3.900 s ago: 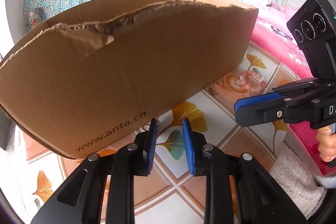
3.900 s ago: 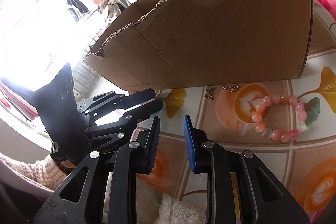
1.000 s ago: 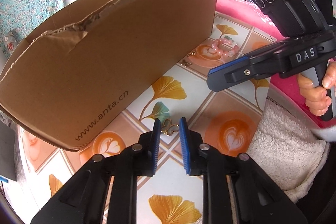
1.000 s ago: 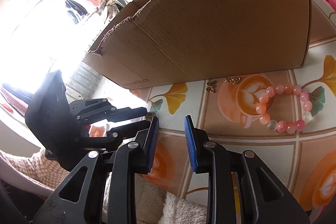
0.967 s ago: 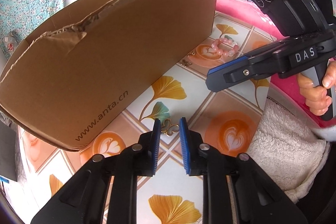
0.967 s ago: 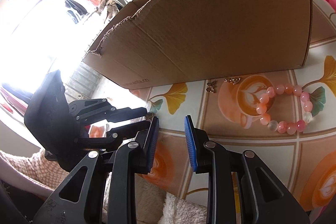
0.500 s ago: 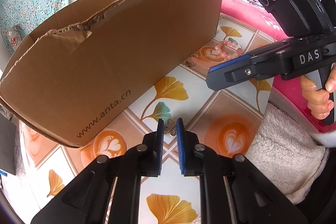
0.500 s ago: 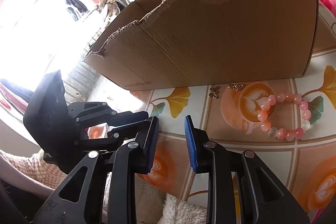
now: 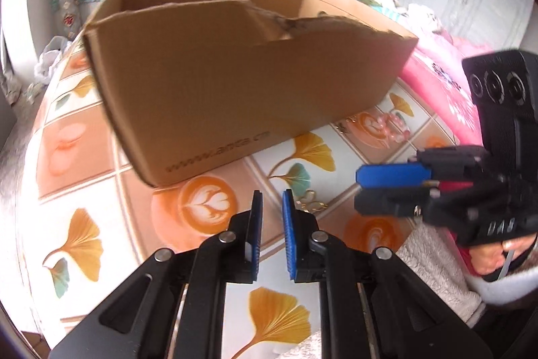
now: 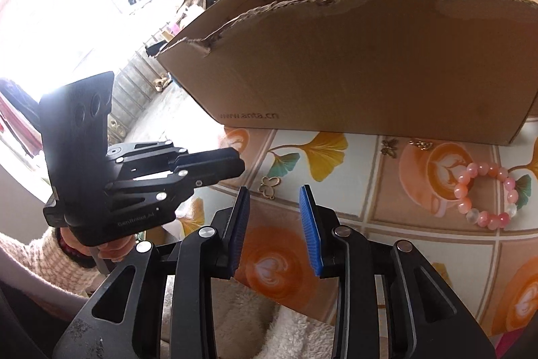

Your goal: Organize jewelry

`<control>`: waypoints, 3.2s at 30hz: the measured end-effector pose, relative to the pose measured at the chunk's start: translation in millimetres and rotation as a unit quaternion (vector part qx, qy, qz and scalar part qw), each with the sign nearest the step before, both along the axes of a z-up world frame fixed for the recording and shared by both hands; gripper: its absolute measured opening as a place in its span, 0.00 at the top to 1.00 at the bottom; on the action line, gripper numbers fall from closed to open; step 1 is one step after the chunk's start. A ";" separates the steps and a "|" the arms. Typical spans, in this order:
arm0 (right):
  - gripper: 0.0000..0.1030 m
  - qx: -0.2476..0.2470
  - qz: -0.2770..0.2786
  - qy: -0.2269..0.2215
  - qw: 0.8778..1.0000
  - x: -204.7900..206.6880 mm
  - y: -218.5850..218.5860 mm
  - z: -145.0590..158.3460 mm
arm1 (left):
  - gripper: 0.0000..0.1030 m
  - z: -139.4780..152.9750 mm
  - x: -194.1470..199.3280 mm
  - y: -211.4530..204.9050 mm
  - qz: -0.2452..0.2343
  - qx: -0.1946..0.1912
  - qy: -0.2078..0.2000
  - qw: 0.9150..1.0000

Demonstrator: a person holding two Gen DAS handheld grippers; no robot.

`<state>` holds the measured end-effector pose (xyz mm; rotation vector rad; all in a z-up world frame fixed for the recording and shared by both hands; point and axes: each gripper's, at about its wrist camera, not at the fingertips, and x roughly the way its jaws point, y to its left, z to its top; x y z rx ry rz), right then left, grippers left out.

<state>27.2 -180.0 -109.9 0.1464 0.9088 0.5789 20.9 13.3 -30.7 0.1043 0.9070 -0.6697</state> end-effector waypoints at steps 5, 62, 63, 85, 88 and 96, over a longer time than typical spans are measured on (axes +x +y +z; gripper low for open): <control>0.70 -0.066 0.020 -0.013 0.998 1.3 31.5 -6.1 | 0.89 -2.0 0.3 11.4 0.013 -0.002 0.001 1.000; 0.73 -0.158 0.120 -0.063 0.978 -12.4 44.9 0.7 | 0.89 -9.0 -1.9 13.9 0.037 0.010 -0.034 0.999; 0.73 -0.162 0.128 -0.064 0.976 -12.6 45.9 -0.5 | 0.89 -9.0 -1.9 14.0 0.037 0.009 -0.034 0.999; 0.98 -0.187 0.171 -0.062 0.965 -1.0 60.4 -8.9 | 0.89 -9.3 -2.2 16.0 0.033 0.010 -0.038 0.999; 0.96 -0.184 0.149 -0.070 0.969 1.4 55.1 -3.9 | 0.89 -7.0 -6.9 15.9 0.021 -0.002 -0.041 0.999; 0.76 -0.124 0.069 -0.061 0.988 1.2 25.3 4.6 | 0.71 -7.0 -21.3 -14.4 -0.032 -0.001 -0.033 0.999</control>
